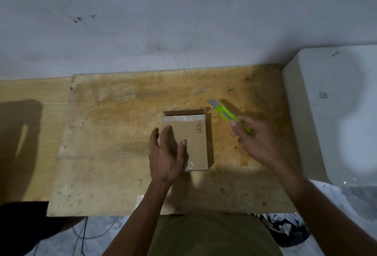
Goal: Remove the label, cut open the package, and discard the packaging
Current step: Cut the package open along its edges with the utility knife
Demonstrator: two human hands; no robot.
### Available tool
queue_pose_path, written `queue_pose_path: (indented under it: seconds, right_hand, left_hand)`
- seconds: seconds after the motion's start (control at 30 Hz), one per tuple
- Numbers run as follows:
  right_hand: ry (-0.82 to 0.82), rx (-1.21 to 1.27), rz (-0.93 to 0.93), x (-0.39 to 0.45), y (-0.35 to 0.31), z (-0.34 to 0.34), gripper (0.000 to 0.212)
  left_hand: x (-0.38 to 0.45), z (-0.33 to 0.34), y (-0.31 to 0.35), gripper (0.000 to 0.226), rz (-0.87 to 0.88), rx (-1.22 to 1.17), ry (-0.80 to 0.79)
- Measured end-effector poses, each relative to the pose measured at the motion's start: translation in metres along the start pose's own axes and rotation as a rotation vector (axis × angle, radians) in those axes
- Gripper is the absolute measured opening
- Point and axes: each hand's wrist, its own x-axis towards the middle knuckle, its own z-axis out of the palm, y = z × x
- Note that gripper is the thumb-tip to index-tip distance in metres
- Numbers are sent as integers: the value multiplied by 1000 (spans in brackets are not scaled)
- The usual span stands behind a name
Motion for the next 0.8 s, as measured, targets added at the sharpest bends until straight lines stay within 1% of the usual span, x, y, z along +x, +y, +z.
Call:
queue_pose_path:
  seconds: [0.07, 0.13, 0.2, 0.23, 0.3, 0.37, 0.43, 0.47, 0.5, 0.6, 0.7, 0.8]
  right_hand:
    - [48, 215, 211, -33, -5, 23, 14]
    - [95, 295, 348, -62, -3, 51, 10]
    - [151, 369, 445, -82, 0, 80, 11]
    - [179, 418, 485, -89, -1, 94, 13]
    - [255, 507, 556, -96, -3, 119, 17]
    - [364, 542, 590, -96, -8, 136, 17]
    - [475, 598, 583, -90, -12, 143, 17]
    - [501, 589, 565, -87, -13, 145, 21]
    - [518, 562, 537, -84, -15, 144, 26]
    - [555, 430, 427, -68, -23, 133, 19]
    - [459, 276, 343, -44, -32, 120, 24]
    - [361, 85, 272, -23, -37, 115, 34]
  left_hand:
    - [16, -12, 5, 80, 79, 76, -46]
    - [42, -24, 10, 97, 198, 192, -140]
    - [71, -33, 15, 110, 293, 340, -269]
    - [83, -35, 16, 113, 316, 400, -343]
    - [98, -39, 18, 111, 328, 461, -479]
    - [101, -43, 19, 105, 335, 464, -531]
    - [97, -47, 16, 100, 338, 459, -500]
    - [93, -51, 14, 98, 319, 451, -477]
    - [87, -54, 11, 96, 288, 428, -457]
    - [62, -65, -3, 89, 173, 321, -403]
    - [34, -69, -16, 89, 38, 231, -339]
    - [13, -66, -20, 87, -32, 163, -277]
